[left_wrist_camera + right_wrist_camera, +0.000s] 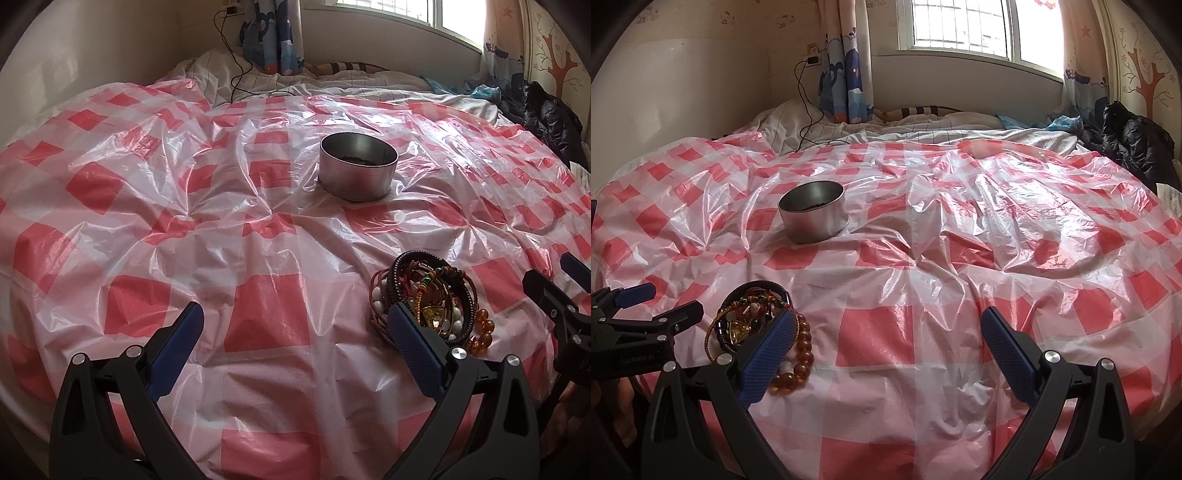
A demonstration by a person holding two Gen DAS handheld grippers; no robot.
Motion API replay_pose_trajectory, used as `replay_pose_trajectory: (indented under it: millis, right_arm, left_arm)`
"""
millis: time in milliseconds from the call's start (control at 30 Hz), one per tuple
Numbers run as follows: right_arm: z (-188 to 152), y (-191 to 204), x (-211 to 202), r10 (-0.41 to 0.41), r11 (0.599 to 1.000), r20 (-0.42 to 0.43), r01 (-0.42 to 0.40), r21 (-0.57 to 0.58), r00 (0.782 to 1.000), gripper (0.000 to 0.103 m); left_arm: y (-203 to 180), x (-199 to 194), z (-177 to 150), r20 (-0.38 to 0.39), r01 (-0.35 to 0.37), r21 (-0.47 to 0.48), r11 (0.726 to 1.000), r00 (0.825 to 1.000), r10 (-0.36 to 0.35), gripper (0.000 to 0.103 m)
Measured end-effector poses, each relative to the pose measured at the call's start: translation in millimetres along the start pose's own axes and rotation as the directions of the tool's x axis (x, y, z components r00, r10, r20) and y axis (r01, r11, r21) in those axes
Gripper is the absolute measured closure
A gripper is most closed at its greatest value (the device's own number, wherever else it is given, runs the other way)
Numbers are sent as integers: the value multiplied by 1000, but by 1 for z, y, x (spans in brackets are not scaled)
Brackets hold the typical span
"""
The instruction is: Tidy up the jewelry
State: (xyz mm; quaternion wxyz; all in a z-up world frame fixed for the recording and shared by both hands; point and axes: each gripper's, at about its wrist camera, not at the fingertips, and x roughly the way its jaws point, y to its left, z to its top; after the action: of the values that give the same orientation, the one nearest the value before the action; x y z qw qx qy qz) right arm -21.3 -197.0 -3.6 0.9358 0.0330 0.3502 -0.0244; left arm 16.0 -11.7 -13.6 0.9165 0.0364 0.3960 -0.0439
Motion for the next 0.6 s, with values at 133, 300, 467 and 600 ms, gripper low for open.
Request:
replay_pose_trajectory:
  millis: [133, 300, 467, 600]
  right_arm:
    - [0, 0, 0, -1, 1000, 0, 1, -1, 1000, 6]
    - [1, 2, 1, -3, 1000, -1, 3, -10, 1000, 6]
    - [1, 2, 1, -3, 1000, 2, 3, -8, 1000, 6]
    - [1, 1, 1, -2, 1000, 5, 2, -8, 1000, 6]
  left_arm:
    - [0, 0, 0, 0, -1, -1, 1000, 1000, 1, 7]
    - [-1, 0, 0, -2, -2, 1, 1000, 1000, 2, 7]
    - [0, 0, 0, -3, -1, 0, 1000, 1000, 1, 7]
    - [0, 0, 0, -2, -2, 1, 1000, 1000, 2, 7]
